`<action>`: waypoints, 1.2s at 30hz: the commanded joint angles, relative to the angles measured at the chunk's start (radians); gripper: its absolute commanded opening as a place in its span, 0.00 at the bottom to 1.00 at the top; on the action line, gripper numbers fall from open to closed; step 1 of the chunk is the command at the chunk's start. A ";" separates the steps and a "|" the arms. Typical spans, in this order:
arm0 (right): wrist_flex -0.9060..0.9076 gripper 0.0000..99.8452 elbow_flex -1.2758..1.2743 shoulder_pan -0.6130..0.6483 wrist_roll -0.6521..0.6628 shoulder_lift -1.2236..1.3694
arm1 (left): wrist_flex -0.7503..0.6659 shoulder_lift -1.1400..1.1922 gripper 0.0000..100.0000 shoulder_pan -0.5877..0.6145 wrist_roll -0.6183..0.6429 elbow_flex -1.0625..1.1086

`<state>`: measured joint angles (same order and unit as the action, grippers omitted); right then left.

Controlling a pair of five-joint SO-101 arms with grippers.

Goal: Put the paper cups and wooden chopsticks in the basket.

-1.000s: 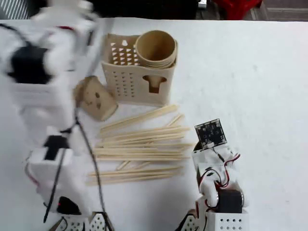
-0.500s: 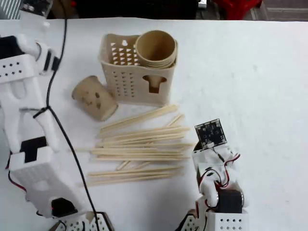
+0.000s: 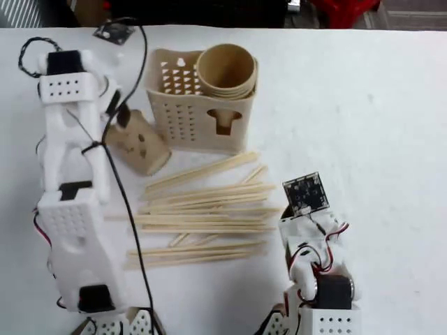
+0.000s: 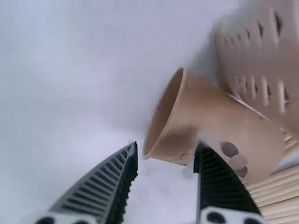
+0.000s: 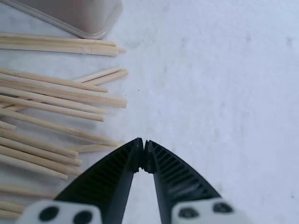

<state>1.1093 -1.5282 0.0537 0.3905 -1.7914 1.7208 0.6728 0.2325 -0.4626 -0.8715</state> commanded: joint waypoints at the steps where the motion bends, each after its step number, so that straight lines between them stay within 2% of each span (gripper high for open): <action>1: -0.016 0.02 0.006 -0.010 0.006 -0.010 | 0.021 0.044 0.21 -0.019 -0.003 -0.091; 13: -0.016 0.02 0.006 -0.010 0.006 -0.010 | 0.052 0.229 0.21 -0.021 -0.068 -0.224; 15: -0.016 0.02 0.006 -0.010 0.006 -0.010 | 0.058 0.226 0.18 -0.010 -0.063 -0.224; 18: -0.016 0.02 0.006 -0.010 0.006 -0.010 | 0.060 0.200 0.13 0.039 -0.061 -0.219; 28: -0.016 0.02 0.006 -0.010 0.006 -0.010 | 0.066 0.113 0.13 0.277 -0.120 -0.213; 36: -0.018 0.02 0.006 -0.010 0.006 -0.010 | 0.066 -0.016 0.13 0.309 -0.120 -0.213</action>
<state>1.1093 -1.5282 0.0537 0.3905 -1.7914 1.7806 0.7679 0.5378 -0.5900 -1.0756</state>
